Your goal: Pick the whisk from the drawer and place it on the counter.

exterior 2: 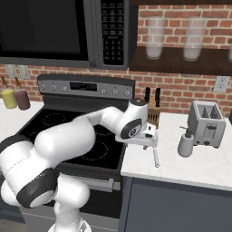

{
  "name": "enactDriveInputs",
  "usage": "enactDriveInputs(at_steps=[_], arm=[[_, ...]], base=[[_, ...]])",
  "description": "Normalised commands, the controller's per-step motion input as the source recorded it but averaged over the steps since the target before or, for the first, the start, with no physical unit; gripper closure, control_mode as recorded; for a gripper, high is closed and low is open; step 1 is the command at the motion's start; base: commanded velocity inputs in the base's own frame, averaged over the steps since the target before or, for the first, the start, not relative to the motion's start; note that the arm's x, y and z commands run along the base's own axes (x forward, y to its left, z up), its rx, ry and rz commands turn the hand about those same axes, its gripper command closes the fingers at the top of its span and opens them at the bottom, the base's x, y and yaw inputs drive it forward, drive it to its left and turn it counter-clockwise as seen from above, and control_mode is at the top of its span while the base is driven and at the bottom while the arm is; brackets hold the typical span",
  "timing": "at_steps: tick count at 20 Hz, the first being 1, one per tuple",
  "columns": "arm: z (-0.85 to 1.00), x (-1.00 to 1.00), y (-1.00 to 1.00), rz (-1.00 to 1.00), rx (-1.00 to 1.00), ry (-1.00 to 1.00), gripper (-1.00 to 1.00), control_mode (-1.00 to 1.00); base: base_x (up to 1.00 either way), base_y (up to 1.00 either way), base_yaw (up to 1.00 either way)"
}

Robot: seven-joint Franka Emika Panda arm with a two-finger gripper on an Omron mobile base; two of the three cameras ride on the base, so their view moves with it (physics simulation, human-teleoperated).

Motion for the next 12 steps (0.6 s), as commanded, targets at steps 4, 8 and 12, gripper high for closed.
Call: enactDriveInputs(at_steps=[4, 8, 12], arm=[[0.57, -0.8, 0.79, -0.05, 0.0, -0.07, -1.0, -1.0], [0.79, -0.49, 1.0, -0.09, 0.0, -0.08, -1.0, -1.0], [0.87, -0.38, 1.0, -0.06, -0.01, -0.06, -1.0, -1.0]], base=[[0.0, 0.0, 0.0], [0.0, 0.0, 0.0], [0.0, 0.0, 0.0]])
